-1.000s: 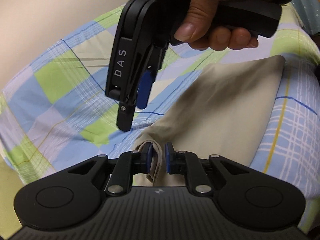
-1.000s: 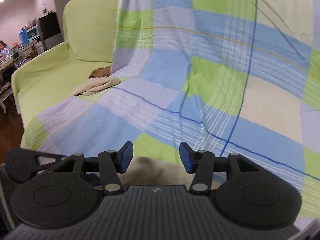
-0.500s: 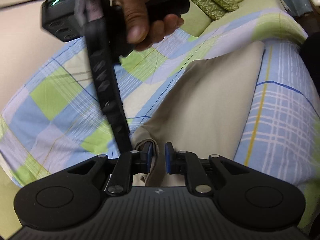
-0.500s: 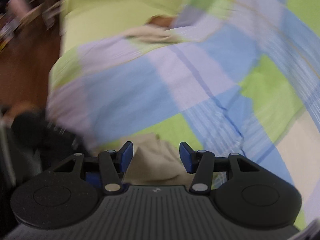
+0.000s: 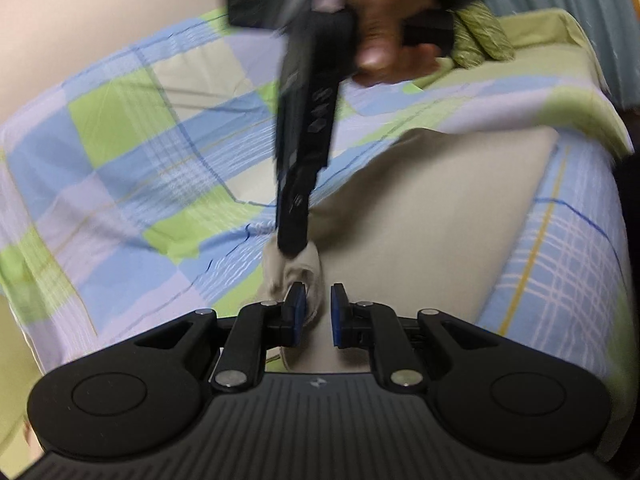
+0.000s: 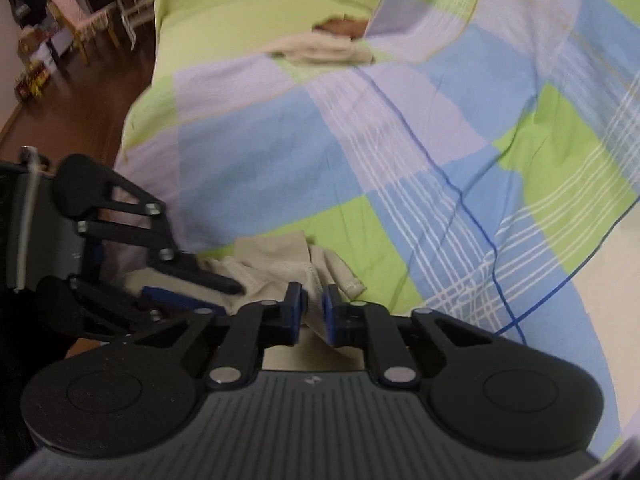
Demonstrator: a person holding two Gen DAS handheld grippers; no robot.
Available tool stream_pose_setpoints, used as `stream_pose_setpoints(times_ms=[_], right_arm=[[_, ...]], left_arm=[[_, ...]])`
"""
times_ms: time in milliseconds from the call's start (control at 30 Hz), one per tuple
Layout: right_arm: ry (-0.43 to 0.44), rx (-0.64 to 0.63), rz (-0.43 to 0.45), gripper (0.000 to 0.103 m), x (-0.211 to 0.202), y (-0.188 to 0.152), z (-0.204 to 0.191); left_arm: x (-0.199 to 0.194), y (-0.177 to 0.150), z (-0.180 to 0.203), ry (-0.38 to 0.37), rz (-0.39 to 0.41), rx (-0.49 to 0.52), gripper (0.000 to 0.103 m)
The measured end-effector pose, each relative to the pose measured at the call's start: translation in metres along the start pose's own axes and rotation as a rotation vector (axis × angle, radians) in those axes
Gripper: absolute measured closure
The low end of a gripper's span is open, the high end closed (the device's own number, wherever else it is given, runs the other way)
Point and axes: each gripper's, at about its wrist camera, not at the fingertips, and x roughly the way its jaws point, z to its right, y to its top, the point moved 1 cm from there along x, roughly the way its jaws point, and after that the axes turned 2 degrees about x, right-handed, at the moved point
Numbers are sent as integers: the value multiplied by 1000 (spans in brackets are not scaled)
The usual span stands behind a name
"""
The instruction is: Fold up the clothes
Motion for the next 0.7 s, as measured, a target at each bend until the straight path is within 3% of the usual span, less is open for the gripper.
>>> stream_pose_setpoints(times_ms=[100, 167, 200, 300, 333, 433, 500, 600, 667, 700], right_arm=[[-36, 52, 100, 95, -18, -7, 1], [-58, 85, 136, 94, -23, -12, 4], [-65, 109, 145, 95, -24, -15, 7], [-104, 144, 94, 92, -17, -21, 13], [-95, 156, 90, 90, -16, -22, 15], [-77, 181, 107, 75, -17, -21, 19], [-78, 163, 115, 73, -17, -17, 16], [-93, 141, 129, 72, -13, -17, 7], [-107, 153, 150, 72, -13, -21, 3], [-106, 168, 161, 72, -16, -22, 4]], left_arm=[[3, 2, -17, -21, -15, -108, 87], [5, 0, -33, -46, -28, -231, 87], [5, -1, -35, -46, -31, -243, 87], [7, -4, -45, -34, -60, -302, 87], [7, -6, -49, -34, -72, -332, 80], [10, -11, -61, -56, -113, -436, 73], [13, -13, -65, -75, -131, -480, 67], [15, -15, -68, -93, -131, -506, 66], [12, -14, -67, -104, -101, -511, 81], [10, -13, -65, -108, -85, -499, 94]])
